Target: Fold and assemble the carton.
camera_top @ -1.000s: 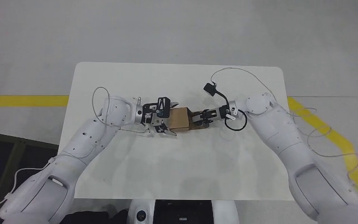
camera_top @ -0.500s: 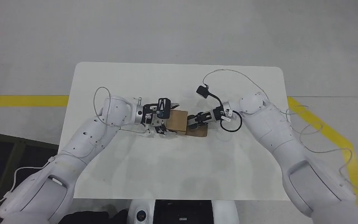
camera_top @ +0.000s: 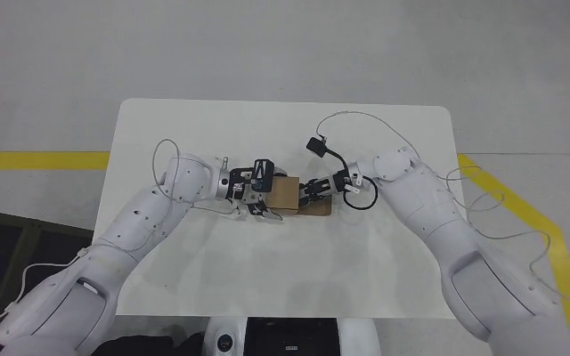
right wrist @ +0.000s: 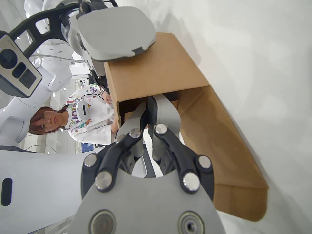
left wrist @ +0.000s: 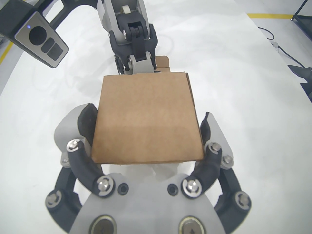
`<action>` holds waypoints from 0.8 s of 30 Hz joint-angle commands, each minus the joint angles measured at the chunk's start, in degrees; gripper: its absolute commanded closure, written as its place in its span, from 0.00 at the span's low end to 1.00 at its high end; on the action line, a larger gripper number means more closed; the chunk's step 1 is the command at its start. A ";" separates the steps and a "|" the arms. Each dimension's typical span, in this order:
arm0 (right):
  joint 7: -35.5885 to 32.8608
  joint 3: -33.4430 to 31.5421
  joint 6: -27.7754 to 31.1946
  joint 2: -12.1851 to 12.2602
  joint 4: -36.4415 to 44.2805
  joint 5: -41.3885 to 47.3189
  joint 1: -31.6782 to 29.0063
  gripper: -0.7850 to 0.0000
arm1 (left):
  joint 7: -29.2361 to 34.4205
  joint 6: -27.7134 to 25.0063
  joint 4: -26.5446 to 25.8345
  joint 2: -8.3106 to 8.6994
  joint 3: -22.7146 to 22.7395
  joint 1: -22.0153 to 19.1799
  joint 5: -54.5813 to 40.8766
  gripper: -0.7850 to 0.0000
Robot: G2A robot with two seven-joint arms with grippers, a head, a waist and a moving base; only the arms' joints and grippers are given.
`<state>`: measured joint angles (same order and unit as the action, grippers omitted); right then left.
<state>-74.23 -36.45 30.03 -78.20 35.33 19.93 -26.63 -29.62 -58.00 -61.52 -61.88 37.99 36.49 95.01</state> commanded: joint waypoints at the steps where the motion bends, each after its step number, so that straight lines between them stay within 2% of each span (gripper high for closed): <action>1: 0.11 -0.02 0.13 -0.20 -0.51 -0.05 0.14 1.00 | -0.08 0.00 0.08 0.12 -0.32 -0.20 -0.16 0.00; 24: 0.31 -0.64 0.32 -1.80 -2.40 0.54 -0.18 1.00 | 1.06 0.00 0.36 0.37 -0.74 -0.74 -1.58 0.00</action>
<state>-73.95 -37.03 30.33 -79.98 32.99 20.50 -26.81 -28.61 -58.00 -61.11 -61.51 37.27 35.74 93.43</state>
